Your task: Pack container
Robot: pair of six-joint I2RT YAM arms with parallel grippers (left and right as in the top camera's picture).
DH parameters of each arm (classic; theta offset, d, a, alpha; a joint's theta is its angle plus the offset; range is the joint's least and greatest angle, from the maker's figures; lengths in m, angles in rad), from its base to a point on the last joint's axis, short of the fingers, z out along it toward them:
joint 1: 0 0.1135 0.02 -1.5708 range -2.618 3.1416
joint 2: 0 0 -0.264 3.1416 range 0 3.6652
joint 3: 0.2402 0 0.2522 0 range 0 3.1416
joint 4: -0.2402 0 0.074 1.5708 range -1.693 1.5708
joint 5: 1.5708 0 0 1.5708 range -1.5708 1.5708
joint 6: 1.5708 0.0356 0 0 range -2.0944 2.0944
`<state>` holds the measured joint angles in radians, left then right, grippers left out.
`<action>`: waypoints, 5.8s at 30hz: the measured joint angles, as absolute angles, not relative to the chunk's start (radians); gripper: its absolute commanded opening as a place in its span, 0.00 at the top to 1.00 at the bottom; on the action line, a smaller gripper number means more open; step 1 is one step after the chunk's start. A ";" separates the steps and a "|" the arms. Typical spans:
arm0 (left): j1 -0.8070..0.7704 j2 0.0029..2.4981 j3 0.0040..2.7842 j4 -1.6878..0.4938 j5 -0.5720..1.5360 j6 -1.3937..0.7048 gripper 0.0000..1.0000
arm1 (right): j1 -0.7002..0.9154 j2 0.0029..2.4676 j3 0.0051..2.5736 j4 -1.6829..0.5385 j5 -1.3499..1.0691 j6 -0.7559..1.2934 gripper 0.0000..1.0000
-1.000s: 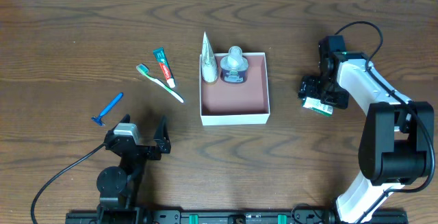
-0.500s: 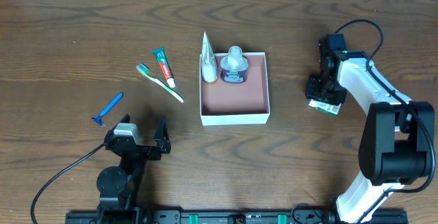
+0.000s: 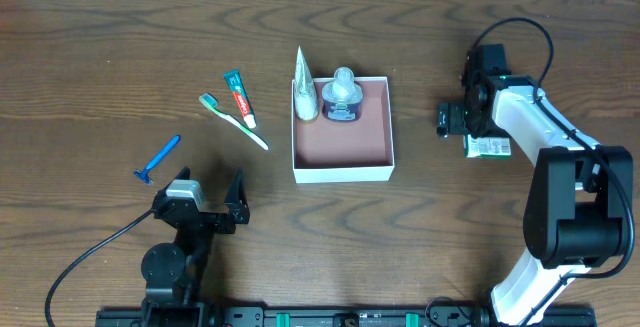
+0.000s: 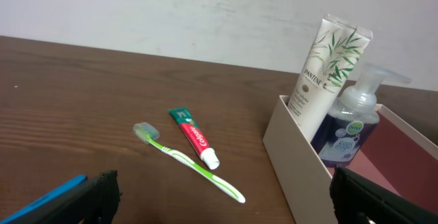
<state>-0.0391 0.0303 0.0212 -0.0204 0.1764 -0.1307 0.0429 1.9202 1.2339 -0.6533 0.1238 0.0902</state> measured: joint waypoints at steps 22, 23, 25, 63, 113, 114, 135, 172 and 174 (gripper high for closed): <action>-0.039 0.030 0.021 -0.020 0.176 -0.131 0.02 | -0.030 1.924 1.229 -0.907 0.113 0.201 0.01; -0.039 0.030 0.021 -0.020 0.176 -0.131 0.02 | -0.038 1.924 1.229 -0.943 0.098 0.242 0.01; -0.039 0.030 0.021 -0.020 0.176 -0.131 0.02 | -0.050 1.924 1.228 -0.980 0.065 0.303 0.01; -0.039 0.030 0.021 -0.020 0.176 -0.131 0.02 | -0.066 1.904 1.149 -0.691 0.042 0.355 0.10; -0.039 0.030 0.021 -0.020 0.176 -0.131 0.02 | 0.007 1.744 1.256 -0.404 -1.007 0.104 0.60; -0.039 0.030 0.021 -0.020 0.177 -0.131 0.02 | 0.026 1.744 1.256 -0.385 -1.015 0.113 0.60; -0.039 0.030 0.021 -0.020 0.176 -0.131 0.02 | 0.147 1.780 1.256 -0.354 -0.837 0.231 0.66; -0.039 0.030 0.021 -0.020 0.176 -0.131 0.02 | 0.231 1.780 1.256 -0.323 -0.609 0.333 0.30; -0.039 0.030 0.021 -0.020 0.176 -0.131 0.02 | 0.231 1.780 1.256 -0.324 -0.609 0.333 0.30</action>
<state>-0.0391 0.0303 0.0212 -0.0204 0.1764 -0.1307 0.2314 1.7802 1.2556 -0.3241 -0.6090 0.3332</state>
